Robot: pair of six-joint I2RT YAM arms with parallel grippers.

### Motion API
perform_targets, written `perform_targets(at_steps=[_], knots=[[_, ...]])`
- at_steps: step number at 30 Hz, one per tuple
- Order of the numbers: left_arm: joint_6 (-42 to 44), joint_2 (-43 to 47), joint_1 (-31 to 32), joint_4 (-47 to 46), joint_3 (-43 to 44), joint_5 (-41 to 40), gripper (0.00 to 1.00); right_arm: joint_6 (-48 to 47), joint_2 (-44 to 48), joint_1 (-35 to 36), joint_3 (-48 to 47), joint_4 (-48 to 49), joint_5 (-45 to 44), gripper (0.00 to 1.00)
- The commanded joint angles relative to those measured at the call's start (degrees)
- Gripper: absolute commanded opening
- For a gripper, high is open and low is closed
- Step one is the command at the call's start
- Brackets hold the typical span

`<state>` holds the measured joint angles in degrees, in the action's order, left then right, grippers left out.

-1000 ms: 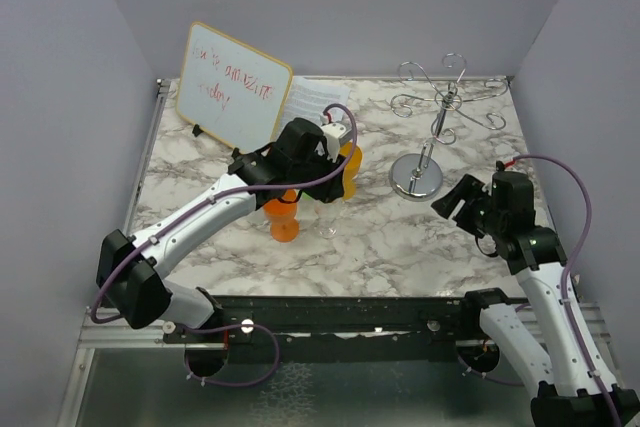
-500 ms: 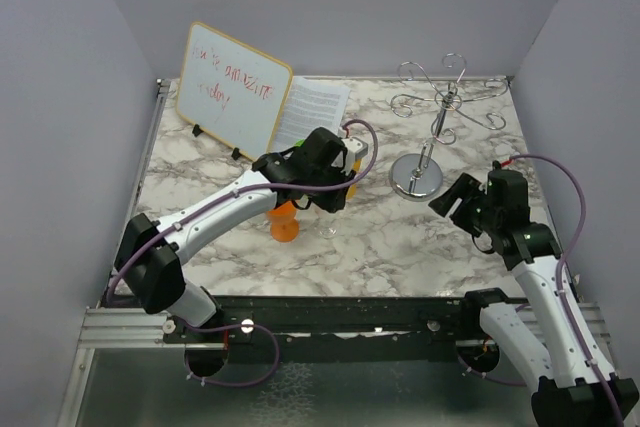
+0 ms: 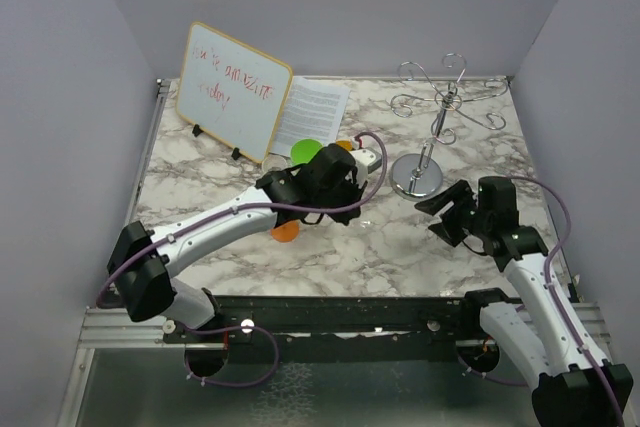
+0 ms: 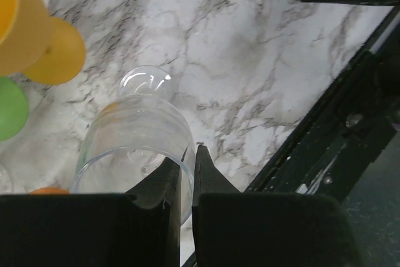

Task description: Place the wine glass upside down on the wine glass rack

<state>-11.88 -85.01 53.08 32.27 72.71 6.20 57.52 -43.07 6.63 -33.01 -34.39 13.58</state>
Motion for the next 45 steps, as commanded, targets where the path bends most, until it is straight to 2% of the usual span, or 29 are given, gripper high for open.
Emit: perform_targets(at_steps=[1, 7, 11, 15, 23, 38, 41, 43, 45], knots=[[-6.2, 6.1, 5.7, -19.0, -5.3, -1.2, 0.00, 13.3, 1.7, -0.4, -1.5, 1.8, 3.8, 0.71], [-7.5, 5.3, 12.5, -34.8, -10.1, -13.5, 0.00, 26.2, 3.9, -0.4, -0.1, -0.5, 5.7, 0.67], [-7.3, 4.9, 14.5, -42.9, -13.7, -16.4, 0.00, 32.9, 5.4, -0.4, 3.0, 2.1, 6.7, 0.61], [-7.1, 5.2, 15.4, -48.6, -16.9, -17.1, 0.00, 35.0, 5.4, -0.4, 4.7, 6.6, 8.2, 0.59], [-5.6, 3.1, 16.5, -52.3, -17.5, -17.1, 0.00, 35.7, 0.8, -0.4, 4.5, 9.9, 11.2, 0.54], [-5.1, 0.2, 17.1, -56.9, -18.5, -16.6, 0.00, 37.5, -1.6, -0.4, 5.7, 14.9, 14.7, 0.29], [-5.1, 0.2, 17.3, -57.5, -18.8, -16.3, 0.00, 38.3, -1.6, -0.4, 6.1, 15.9, 15.4, 0.18], [-5.2, 0.3, 17.3, -57.7, -19.2, -16.3, 0.00, 38.3, -1.6, -0.4, 6.3, 16.9, 15.5, 0.03], [-5.3, 0.6, 17.2, -57.8, -19.7, -16.4, 0.09, 37.5, -2.0, -0.4, 6.1, 17.2, 14.7, 0.01]])
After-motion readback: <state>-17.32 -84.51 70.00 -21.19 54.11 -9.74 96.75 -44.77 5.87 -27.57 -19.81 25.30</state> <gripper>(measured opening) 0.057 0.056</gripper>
